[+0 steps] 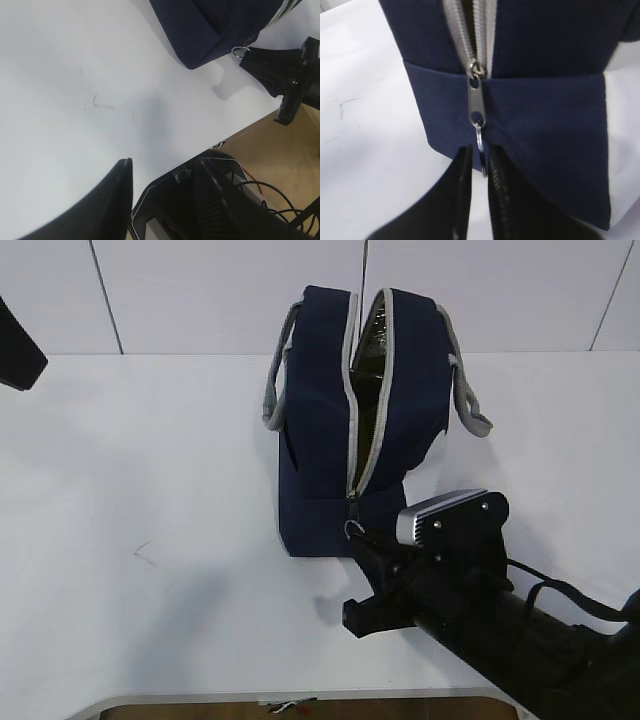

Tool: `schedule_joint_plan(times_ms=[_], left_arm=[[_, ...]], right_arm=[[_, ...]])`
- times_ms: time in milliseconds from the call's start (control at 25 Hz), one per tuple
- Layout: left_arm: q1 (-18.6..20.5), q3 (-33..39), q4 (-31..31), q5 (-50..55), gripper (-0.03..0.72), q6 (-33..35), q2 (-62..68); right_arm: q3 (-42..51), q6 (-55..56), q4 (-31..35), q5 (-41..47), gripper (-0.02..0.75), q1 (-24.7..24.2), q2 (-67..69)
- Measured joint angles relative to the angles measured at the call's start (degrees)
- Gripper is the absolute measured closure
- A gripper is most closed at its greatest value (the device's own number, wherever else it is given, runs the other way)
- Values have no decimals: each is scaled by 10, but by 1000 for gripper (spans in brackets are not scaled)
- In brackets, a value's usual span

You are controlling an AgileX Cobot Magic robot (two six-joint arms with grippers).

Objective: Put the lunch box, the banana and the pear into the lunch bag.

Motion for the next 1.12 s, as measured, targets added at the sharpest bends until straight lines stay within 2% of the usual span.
schedule_joint_plan(times_ms=[120, 240, 800, 1120], left_arm=[[0, 0, 0, 0, 377, 0, 0], [0, 0, -1, 0, 378, 0, 0], [0, 0, -6, 0, 384, -2, 0], [0, 0, -6, 0, 385, -2, 0]], right_arm=[[0, 0, 0, 0, 680, 0, 0], [0, 0, 0, 2, 713, 0, 0], [11, 15, 0, 25, 726, 0, -22], [23, 15, 0, 132, 725, 0, -134]])
